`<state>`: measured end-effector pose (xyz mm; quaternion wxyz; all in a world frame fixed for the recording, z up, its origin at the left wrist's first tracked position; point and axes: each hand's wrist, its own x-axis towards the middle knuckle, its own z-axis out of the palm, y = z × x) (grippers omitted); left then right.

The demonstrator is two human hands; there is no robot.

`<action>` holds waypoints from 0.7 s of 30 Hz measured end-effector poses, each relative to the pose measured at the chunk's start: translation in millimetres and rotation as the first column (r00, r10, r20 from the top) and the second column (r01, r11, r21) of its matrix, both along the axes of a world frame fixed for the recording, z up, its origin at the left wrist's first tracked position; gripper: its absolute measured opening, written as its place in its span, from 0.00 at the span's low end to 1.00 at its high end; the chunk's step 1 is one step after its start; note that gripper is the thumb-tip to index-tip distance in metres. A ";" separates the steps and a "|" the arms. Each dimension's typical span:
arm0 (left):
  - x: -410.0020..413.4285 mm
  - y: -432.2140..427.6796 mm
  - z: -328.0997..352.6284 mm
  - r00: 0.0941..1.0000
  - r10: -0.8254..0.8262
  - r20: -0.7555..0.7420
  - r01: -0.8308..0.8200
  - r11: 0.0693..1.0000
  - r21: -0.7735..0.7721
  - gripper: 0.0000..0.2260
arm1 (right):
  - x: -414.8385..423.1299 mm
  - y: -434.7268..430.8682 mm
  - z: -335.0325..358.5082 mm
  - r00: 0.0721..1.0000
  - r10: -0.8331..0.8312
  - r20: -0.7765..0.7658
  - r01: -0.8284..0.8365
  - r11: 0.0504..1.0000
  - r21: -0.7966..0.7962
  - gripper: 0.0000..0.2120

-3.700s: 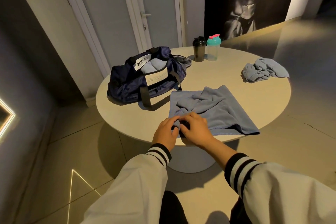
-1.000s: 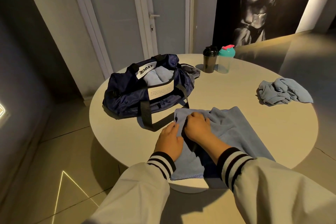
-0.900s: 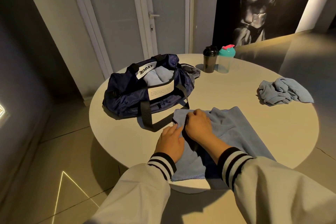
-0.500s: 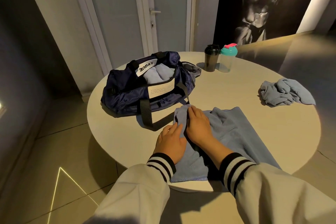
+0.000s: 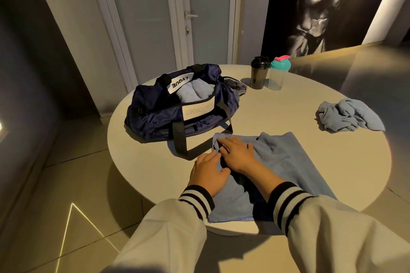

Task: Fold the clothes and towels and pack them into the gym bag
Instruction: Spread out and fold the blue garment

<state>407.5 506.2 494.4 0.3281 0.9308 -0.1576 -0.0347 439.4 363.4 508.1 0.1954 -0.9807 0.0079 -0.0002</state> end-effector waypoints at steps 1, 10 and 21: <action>0.0 0.0 0.0 1.000 0.008 -0.006 -0.008 1.000 -0.024 0.27 | 1.6 1.9 0.8 1.000 0.009 -0.003 -0.009 1.000 -0.011 0.20; 0.1 -1.9 -2.5 0.995 0.006 0.100 -0.017 0.994 0.111 0.21 | 11.4 3.5 2.3 1.000 0.001 0.005 0.000 0.989 -0.146 0.20; -1.8 -2.6 -1.9 0.996 0.001 0.094 -0.018 0.985 0.173 0.24 | 4.7 1.1 -6.7 0.997 0.065 -0.030 -0.068 0.992 -0.109 0.30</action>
